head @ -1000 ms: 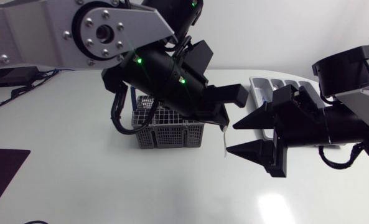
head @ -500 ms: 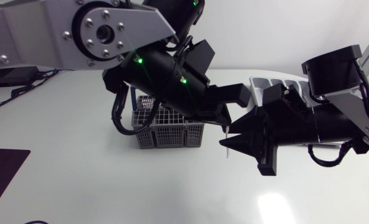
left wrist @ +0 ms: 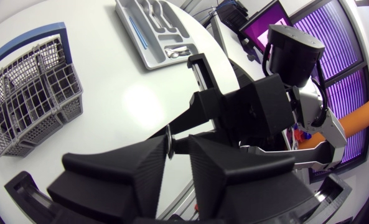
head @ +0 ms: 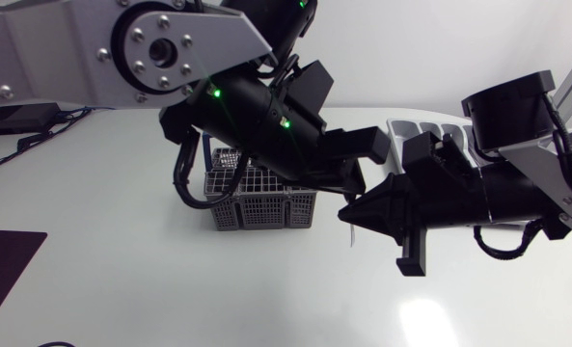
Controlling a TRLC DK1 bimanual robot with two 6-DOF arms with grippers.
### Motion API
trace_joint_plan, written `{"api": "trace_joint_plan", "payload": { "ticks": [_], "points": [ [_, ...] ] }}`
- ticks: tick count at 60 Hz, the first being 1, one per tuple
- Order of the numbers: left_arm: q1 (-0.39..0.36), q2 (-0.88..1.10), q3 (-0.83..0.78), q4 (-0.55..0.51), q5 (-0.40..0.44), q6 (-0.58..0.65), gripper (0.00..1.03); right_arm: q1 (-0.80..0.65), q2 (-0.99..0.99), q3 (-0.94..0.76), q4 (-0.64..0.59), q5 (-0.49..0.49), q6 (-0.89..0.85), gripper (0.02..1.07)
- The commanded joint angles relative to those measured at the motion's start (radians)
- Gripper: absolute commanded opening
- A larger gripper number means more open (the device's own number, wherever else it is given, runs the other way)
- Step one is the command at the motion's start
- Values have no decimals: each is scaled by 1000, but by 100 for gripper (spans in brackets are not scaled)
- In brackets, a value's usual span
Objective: Unload the cutlery basket into the drawer organizer.
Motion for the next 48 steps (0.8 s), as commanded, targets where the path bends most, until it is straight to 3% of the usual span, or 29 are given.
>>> {"api": "trace_joint_plan", "payload": {
  "ticks": [1, 23, 33, 48],
  "points": [
    [15, -10, 14, 1, 10, -23, 83, 6, 13, -24, 1, -4, 3, 7],
    [148, -3, 88, 1, -7, -100, 98, -77, 21, -36, -72, -2, -76, 7],
    [205, 5, 112, 1, -150, -120, 99, -188, 38, -30, -121, -7, -181, 7],
    [265, 1, 69, -19, -268, -89, 99, -448, 124, 39, -223, -7, -435, 7]
  ]
}}
